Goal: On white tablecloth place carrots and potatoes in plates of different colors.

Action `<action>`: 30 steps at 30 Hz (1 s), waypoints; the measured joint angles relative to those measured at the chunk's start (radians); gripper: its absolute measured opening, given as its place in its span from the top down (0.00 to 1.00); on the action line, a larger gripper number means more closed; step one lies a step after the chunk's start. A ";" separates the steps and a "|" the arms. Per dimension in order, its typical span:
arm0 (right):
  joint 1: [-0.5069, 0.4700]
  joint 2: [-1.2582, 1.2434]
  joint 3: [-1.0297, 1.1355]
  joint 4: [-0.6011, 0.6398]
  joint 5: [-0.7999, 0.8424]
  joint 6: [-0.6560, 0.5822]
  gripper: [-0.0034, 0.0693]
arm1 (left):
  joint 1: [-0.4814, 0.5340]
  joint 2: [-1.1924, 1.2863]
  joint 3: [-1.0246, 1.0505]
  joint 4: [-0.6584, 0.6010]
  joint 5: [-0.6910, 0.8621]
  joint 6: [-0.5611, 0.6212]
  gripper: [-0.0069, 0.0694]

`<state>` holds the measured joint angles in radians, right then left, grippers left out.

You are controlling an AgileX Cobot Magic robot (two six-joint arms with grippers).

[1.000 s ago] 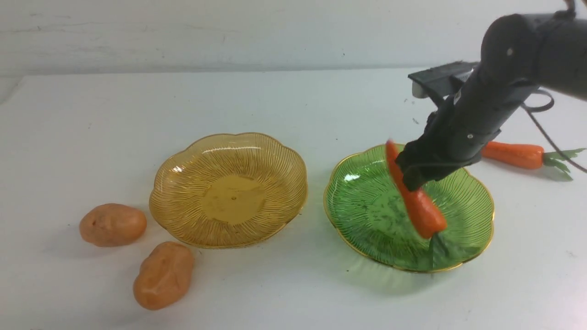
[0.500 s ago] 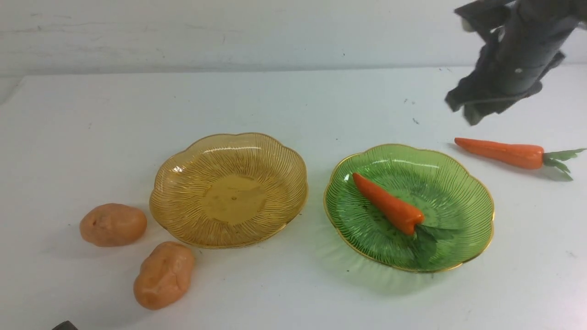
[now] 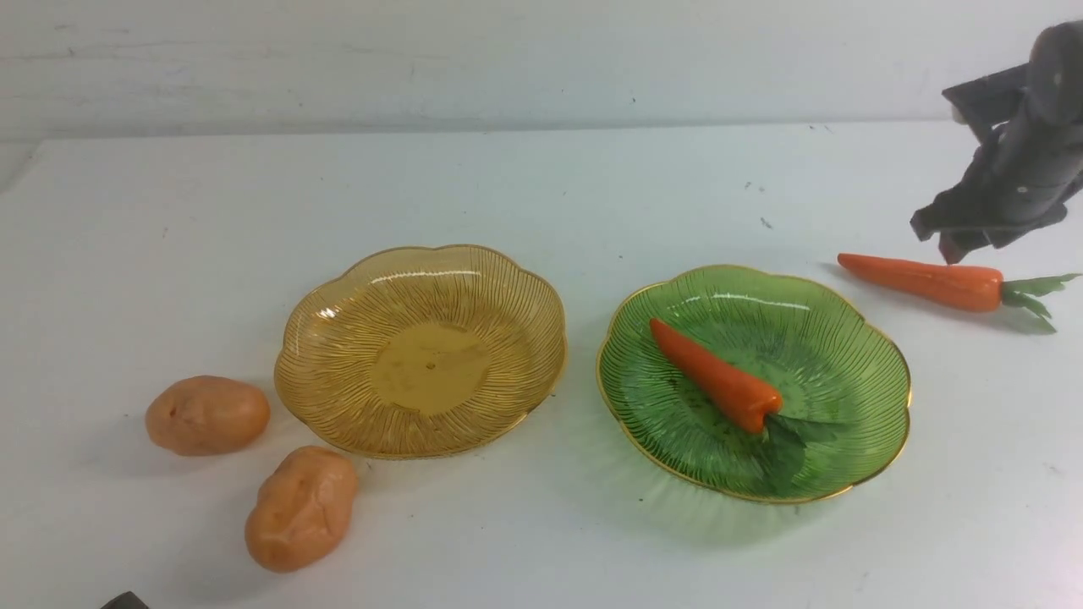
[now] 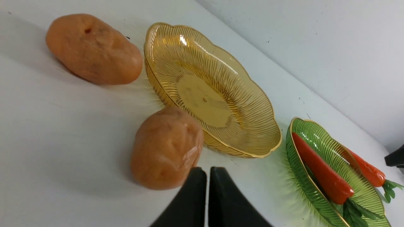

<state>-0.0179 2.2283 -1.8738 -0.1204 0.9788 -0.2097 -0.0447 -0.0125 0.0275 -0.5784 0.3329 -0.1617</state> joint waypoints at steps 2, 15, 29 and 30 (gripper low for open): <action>0.000 0.020 0.000 0.017 -0.050 -0.067 0.15 | 0.000 0.000 0.000 0.000 0.011 0.011 0.91; 0.000 0.119 -0.008 0.037 -0.159 -0.148 0.01 | 0.000 0.000 0.000 0.000 0.028 0.017 0.91; 0.000 0.132 -0.150 0.091 0.130 -0.116 0.55 | -0.001 0.000 -0.036 -0.186 -0.161 0.025 0.91; -0.001 0.131 -0.194 0.093 0.169 -0.117 0.55 | -0.001 0.000 -0.068 -0.195 -0.162 0.051 0.91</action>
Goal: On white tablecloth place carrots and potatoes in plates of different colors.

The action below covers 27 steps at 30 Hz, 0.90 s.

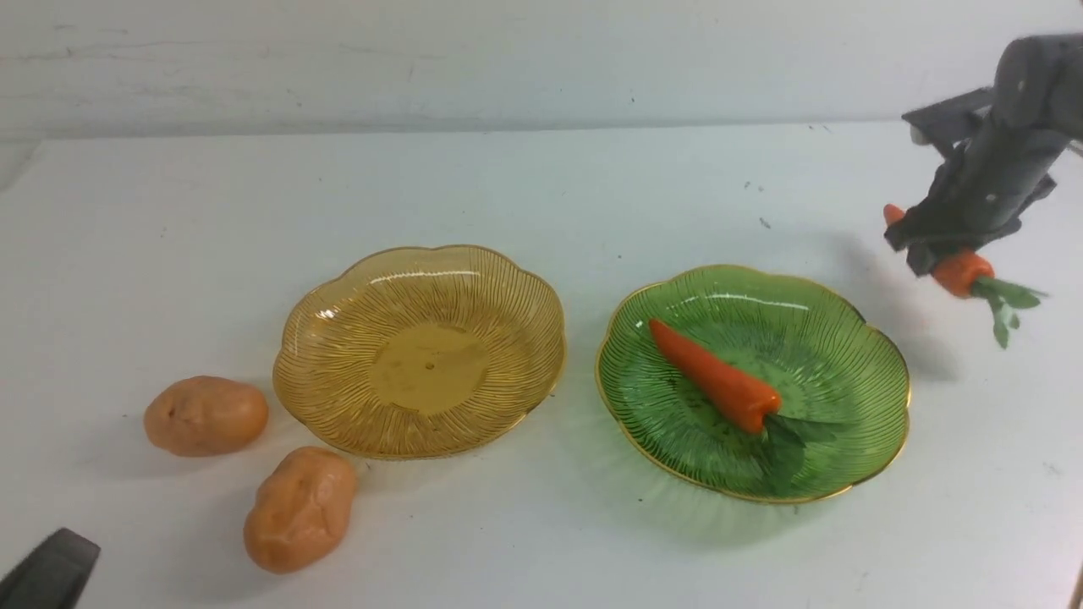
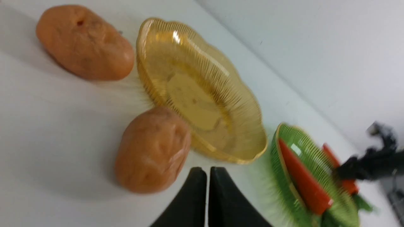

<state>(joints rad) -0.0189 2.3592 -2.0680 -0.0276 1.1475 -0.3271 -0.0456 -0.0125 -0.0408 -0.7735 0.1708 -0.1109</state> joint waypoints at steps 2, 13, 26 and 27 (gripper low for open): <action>-0.001 -0.014 -0.130 0.042 0.070 0.000 0.55 | 0.000 0.008 -0.065 -0.008 0.014 0.040 0.91; 0.082 -0.370 0.185 0.336 0.093 0.112 0.55 | -0.001 0.565 -0.574 0.284 0.662 0.079 0.91; 0.295 -0.306 0.405 0.083 0.027 0.225 0.14 | -0.001 1.028 -0.834 0.530 0.917 0.098 0.70; 0.295 -0.306 0.405 0.072 0.027 0.239 0.11 | -0.001 1.040 -0.834 0.526 0.917 0.098 0.67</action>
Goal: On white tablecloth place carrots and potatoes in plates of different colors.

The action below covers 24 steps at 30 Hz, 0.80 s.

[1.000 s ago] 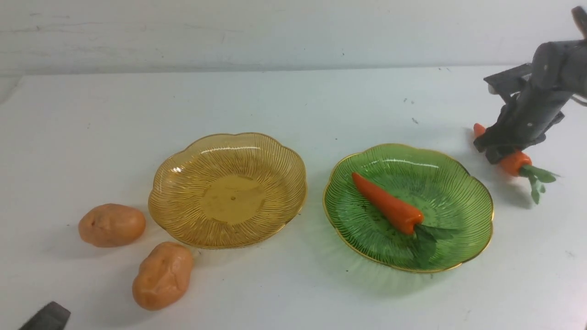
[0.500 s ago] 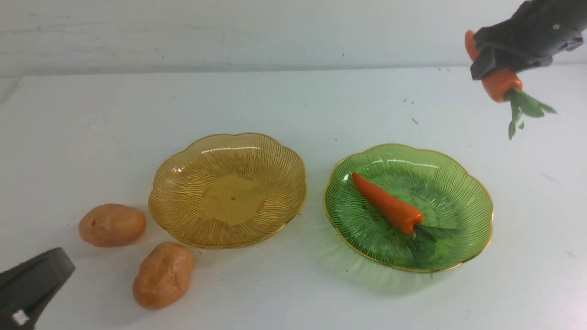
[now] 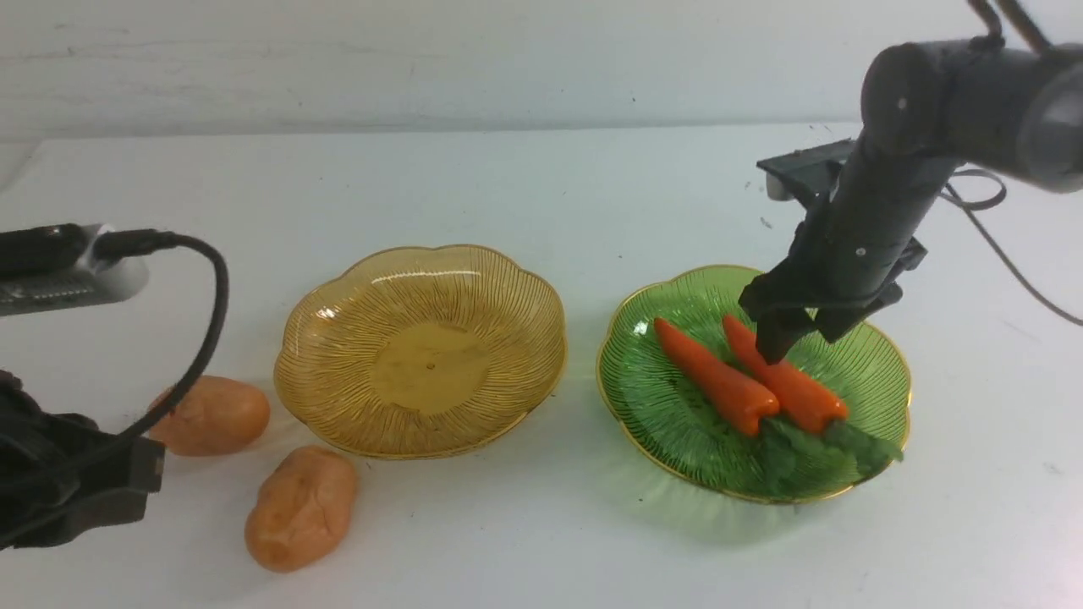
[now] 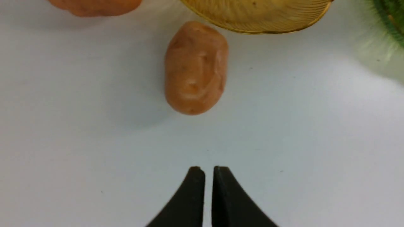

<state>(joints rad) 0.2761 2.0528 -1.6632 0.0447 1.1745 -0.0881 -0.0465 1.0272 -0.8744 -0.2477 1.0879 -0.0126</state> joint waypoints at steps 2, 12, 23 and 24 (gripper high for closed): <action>0.000 0.000 -0.001 -0.013 0.004 0.012 0.06 | 0.000 0.022 0.000 -0.016 -0.001 0.005 0.58; 0.000 -0.026 -0.073 0.027 0.051 0.067 0.11 | 0.000 0.180 -0.068 -0.107 0.101 0.135 0.25; 0.000 -0.330 0.031 0.117 0.058 0.076 0.37 | -0.174 0.405 -0.186 0.003 0.131 0.106 0.21; 0.000 -0.404 0.075 0.117 0.062 0.076 0.37 | -0.212 0.424 -0.191 0.049 0.130 0.076 0.21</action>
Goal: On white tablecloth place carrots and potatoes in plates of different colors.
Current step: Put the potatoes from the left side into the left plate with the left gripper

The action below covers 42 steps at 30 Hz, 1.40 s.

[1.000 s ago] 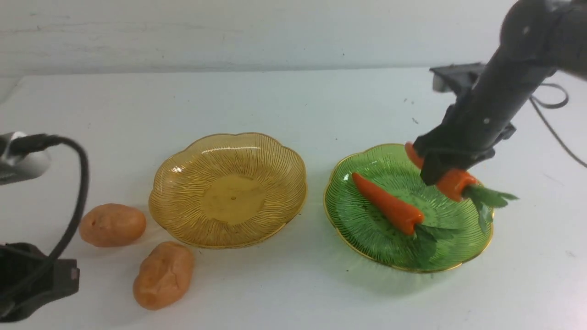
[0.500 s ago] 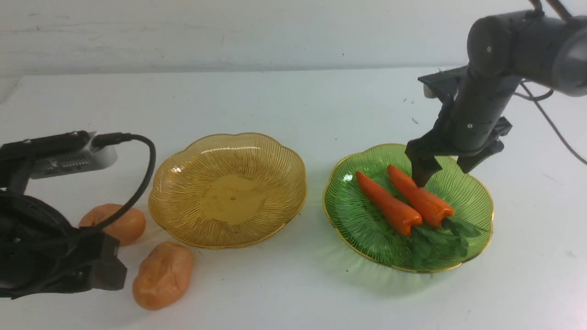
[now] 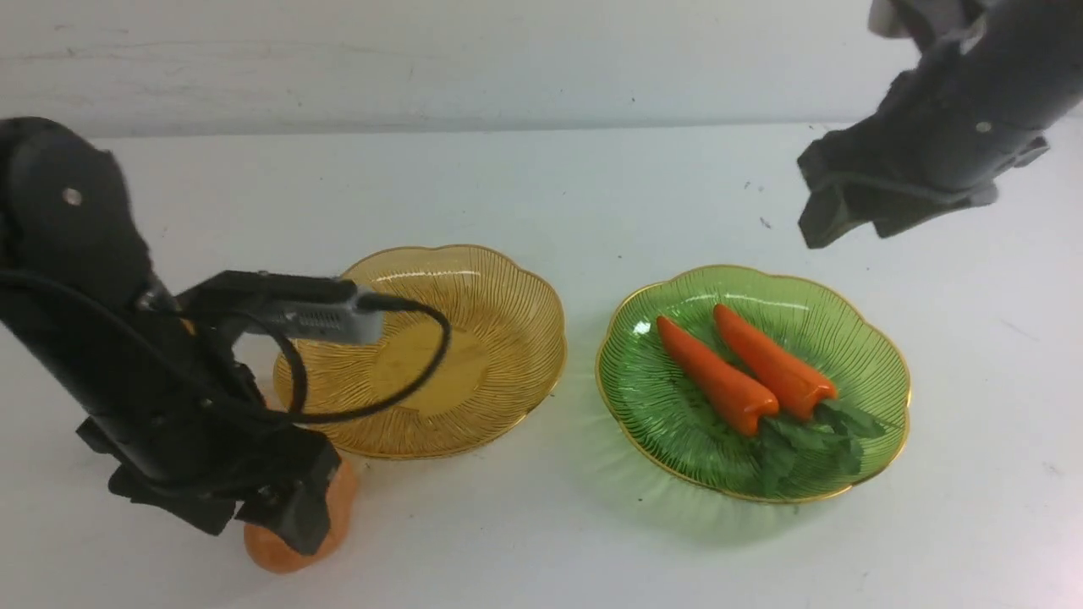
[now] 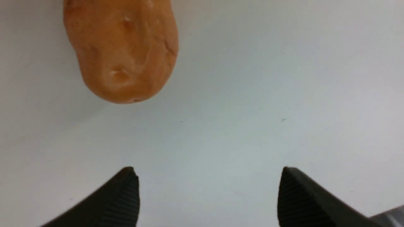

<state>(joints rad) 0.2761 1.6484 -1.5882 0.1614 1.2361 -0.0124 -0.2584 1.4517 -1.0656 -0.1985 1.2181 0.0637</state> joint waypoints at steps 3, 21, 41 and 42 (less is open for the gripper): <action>0.000 -0.088 0.068 -0.005 0.007 0.000 0.37 | -0.043 0.025 -0.008 0.091 -0.016 -0.064 0.19; 0.000 -0.292 0.266 -0.034 0.022 0.000 0.37 | -0.077 0.229 -0.013 0.231 -0.264 -0.166 0.09; 0.000 -0.292 0.266 -0.034 0.022 0.000 0.37 | -0.080 0.325 -0.041 0.249 -0.254 -0.231 0.37; 0.000 -0.292 0.266 -0.034 0.022 0.000 0.37 | -0.080 0.322 -0.041 0.249 -0.249 -0.231 0.40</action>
<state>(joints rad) 0.2761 1.3568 -1.3226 0.1275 1.2583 -0.0124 -0.3386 1.7742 -1.1069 0.0505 0.9695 -0.1676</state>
